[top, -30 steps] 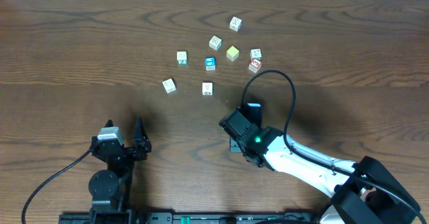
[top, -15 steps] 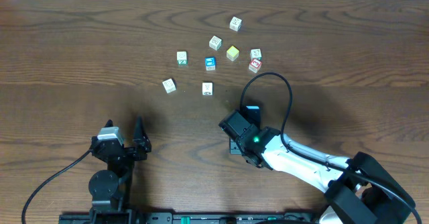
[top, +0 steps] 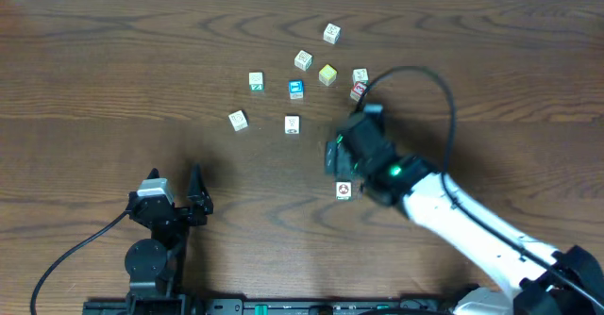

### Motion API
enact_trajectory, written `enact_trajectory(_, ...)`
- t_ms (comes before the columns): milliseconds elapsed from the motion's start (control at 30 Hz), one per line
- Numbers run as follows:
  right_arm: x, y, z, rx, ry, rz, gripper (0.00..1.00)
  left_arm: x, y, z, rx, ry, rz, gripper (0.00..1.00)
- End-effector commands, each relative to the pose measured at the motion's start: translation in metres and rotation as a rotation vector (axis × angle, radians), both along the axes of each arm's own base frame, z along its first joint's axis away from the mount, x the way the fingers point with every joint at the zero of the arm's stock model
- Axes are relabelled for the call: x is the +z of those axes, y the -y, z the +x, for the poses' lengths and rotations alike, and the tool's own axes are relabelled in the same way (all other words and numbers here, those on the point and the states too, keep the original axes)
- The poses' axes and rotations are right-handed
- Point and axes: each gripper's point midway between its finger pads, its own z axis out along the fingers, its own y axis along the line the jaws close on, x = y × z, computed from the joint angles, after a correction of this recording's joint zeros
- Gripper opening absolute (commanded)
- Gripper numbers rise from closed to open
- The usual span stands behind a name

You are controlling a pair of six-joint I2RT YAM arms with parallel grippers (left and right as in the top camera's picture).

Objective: Lift 5 blocks
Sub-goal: 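Open the right gripper and move it to the red 3 block, then grasp the red 3 block with the right gripper and lift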

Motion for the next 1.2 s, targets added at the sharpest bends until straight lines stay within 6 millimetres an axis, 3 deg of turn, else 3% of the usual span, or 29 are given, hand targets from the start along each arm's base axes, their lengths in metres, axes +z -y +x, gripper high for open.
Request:
enact_trajectory(0,0.024,0.031,0.046,-0.010,0.082,-0.056,0.93,-0.016,0.000,-0.001,0.004,-0.048,-0.008,0.77)
enact_trajectory(133,0.034,0.034,0.080,0.086,0.145,-0.030,0.98,-0.016,0.000,-0.001,0.004,-0.048,-0.008,0.77)
enact_trajectory(333,0.019,0.047,0.119,-0.063,0.116,0.027,0.99,-0.016,0.000,-0.001,0.004,-0.048,-0.008,0.77)
enact_trajectory(633,-0.018,0.021,0.171,-0.255,0.043,0.138,0.96,-0.016,0.000,-0.001,0.004,-0.048,-0.008,0.77)
enact_trajectory(933,-0.059,0.018,0.180,-0.387,-0.027,0.162,0.79,-0.016,0.000,-0.001,0.004,-0.048,-0.008,0.77)
enact_trajectory(1167,-0.060,0.027,0.181,-0.415,-0.009,0.119,0.67,-0.016,0.000,-0.001,0.004,-0.048,-0.008,0.77)
